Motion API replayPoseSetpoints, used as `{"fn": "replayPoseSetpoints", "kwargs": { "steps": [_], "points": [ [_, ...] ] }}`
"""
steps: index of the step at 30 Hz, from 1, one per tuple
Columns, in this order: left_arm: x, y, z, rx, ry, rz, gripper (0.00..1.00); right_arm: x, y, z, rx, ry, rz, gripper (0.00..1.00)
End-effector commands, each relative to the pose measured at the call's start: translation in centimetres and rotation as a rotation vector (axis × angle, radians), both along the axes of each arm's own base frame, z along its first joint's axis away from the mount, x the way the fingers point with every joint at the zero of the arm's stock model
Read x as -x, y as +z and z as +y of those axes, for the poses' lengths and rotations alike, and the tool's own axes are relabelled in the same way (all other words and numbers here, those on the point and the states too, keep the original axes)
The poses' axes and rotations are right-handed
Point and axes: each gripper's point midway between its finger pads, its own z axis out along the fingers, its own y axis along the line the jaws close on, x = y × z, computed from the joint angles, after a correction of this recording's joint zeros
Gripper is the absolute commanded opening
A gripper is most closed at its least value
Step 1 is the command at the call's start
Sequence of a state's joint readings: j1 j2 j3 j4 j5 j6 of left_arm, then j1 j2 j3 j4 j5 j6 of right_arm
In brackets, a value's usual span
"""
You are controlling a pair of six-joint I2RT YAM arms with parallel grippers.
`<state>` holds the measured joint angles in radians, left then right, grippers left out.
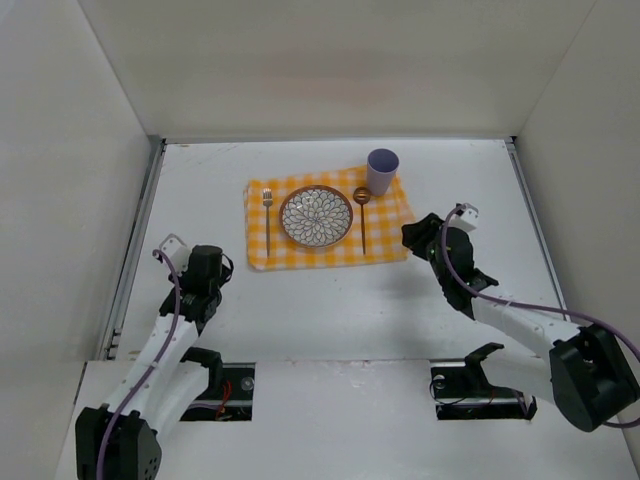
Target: Set the dinner table for one person
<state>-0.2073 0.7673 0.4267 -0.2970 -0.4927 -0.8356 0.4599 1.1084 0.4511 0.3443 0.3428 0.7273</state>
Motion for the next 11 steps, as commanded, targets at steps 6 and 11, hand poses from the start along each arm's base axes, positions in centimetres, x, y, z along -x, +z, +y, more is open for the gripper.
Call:
{"fn": "replayPoseSetpoints", "kwargs": {
  "steps": [6,11],
  "points": [
    [-0.72,0.72,0.13,0.031,0.017,-0.051,0.44,-0.82,3.91,0.75,-0.063,0.003,-0.109,0.55],
    [-1.25,1.25,-0.39,0.017,-0.013,-0.055,0.46,-0.91,3.68,1.00,-0.059,0.014,-0.099,0.55]
  ]
}}
